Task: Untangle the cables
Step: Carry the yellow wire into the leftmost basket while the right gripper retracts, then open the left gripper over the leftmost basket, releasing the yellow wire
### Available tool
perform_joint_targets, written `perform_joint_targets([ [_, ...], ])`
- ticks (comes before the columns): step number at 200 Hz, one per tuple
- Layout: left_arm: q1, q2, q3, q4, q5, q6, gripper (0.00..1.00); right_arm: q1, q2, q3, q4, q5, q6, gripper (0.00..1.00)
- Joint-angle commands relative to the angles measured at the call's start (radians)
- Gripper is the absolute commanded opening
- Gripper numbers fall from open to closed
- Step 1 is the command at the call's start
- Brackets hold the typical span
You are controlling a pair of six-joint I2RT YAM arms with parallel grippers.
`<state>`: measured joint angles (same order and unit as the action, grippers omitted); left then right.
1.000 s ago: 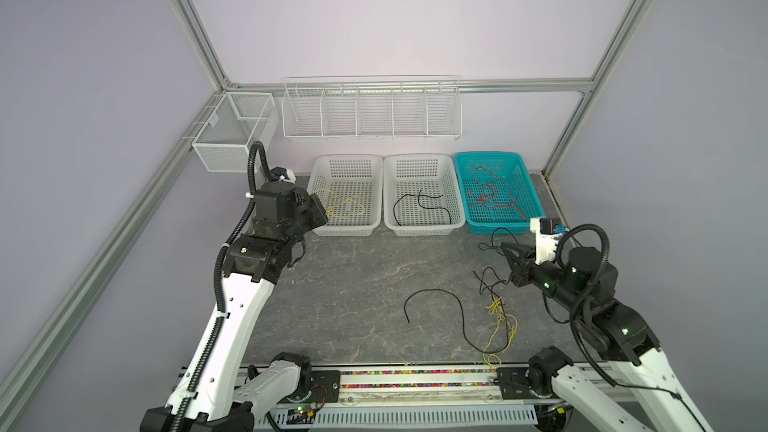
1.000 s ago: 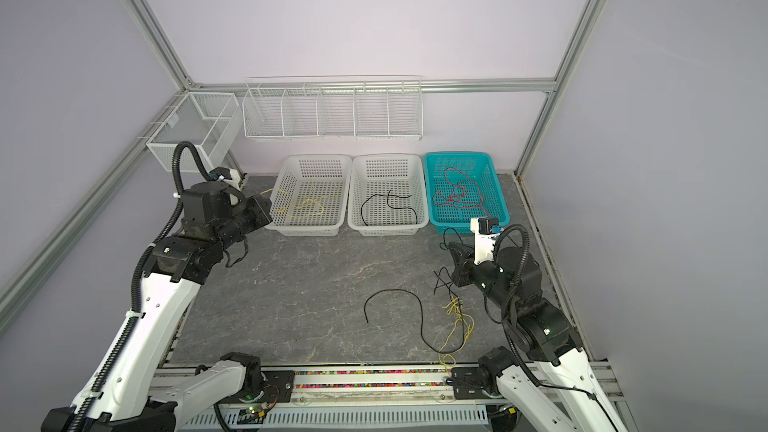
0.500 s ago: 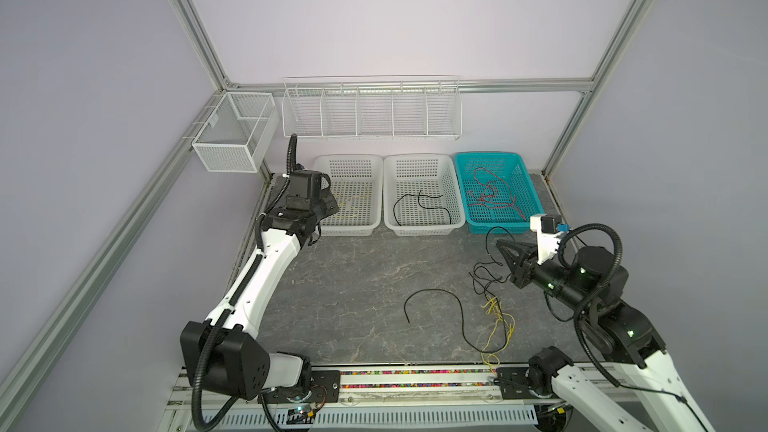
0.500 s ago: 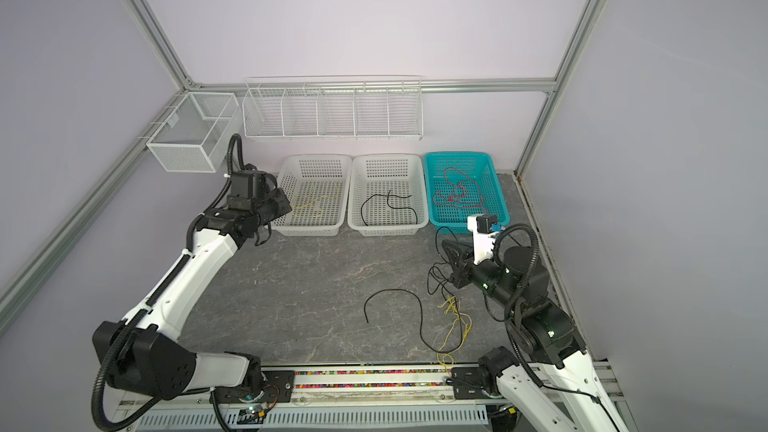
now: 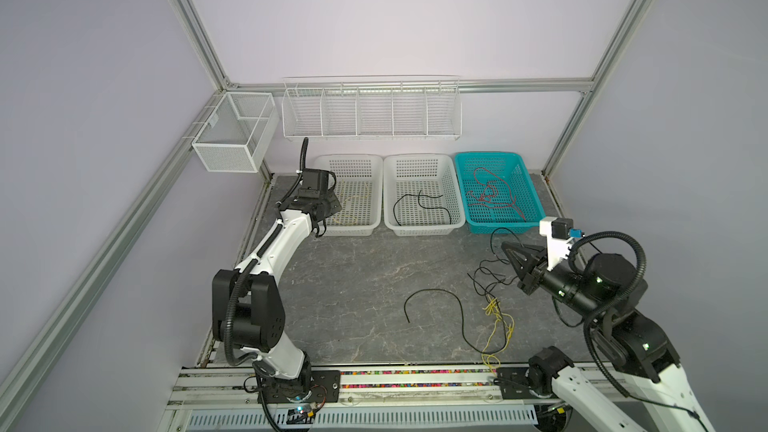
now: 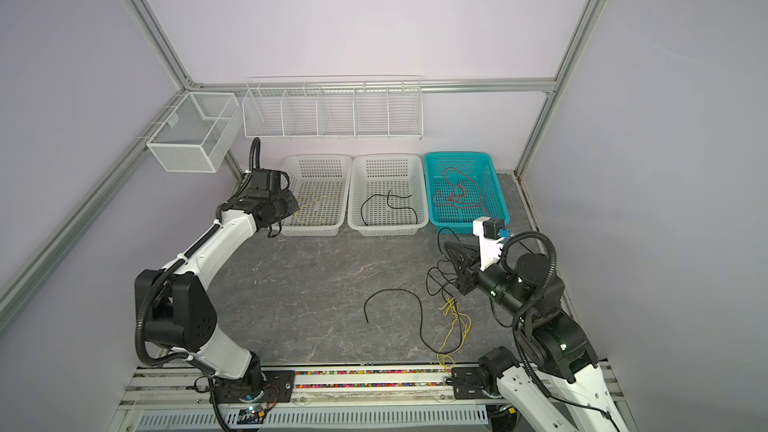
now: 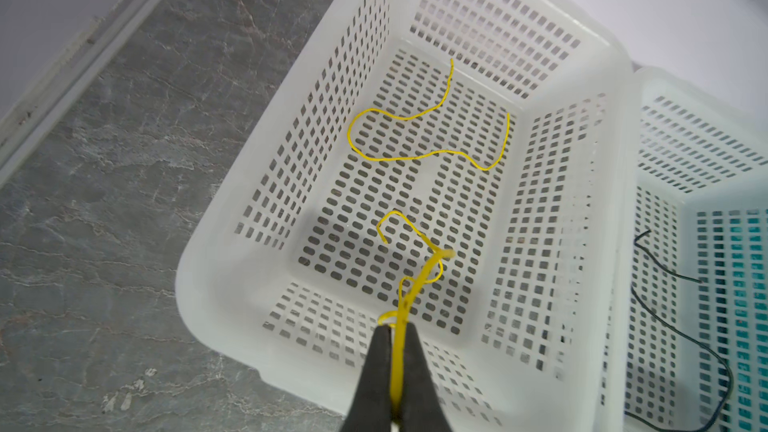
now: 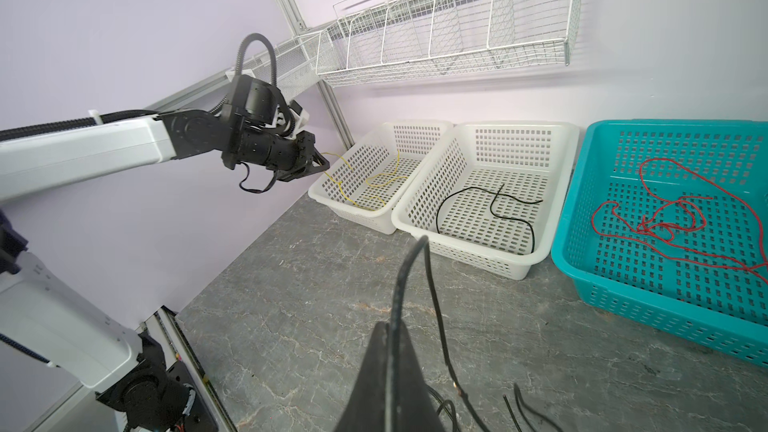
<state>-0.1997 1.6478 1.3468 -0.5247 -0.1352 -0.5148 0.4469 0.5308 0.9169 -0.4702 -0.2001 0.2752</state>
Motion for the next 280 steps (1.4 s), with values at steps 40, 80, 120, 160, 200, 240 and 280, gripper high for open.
perform_joint_targets([
  [40, 0.016, 0.071, 0.087, -0.046, 0.061, 0.002, 0.19, 0.004, 0.001, 0.029, 0.002, -0.044, -0.021, 0.06],
  [80, 0.016, 0.047, 0.11, -0.08, 0.096, 0.003, 0.53, 0.005, 0.021, 0.059, -0.032, -0.009, -0.025, 0.06],
  [120, 0.016, -0.057, 0.087, -0.094, 0.126, -0.008, 0.68, 0.005, 0.082, 0.116, -0.078, 0.067, -0.026, 0.06],
  [160, 0.014, -0.201, 0.019, -0.098, 0.189, -0.041, 0.75, 0.005, 0.165, 0.211, -0.085, 0.11, -0.024, 0.06],
  [200, 0.013, -0.377, -0.138, -0.078, 0.248, -0.061, 0.84, 0.007, 0.287, 0.361, -0.059, -0.001, -0.028, 0.06],
  [240, 0.011, -0.534, -0.271, -0.123, 0.228, -0.021, 0.85, 0.016, 0.364, 0.4, 0.12, -0.17, 0.08, 0.06],
  [280, 0.003, -0.677, -0.427, -0.098, 0.149, 0.005, 0.94, 0.017, 0.466, 0.455, 0.283, -0.257, 0.128, 0.06],
])
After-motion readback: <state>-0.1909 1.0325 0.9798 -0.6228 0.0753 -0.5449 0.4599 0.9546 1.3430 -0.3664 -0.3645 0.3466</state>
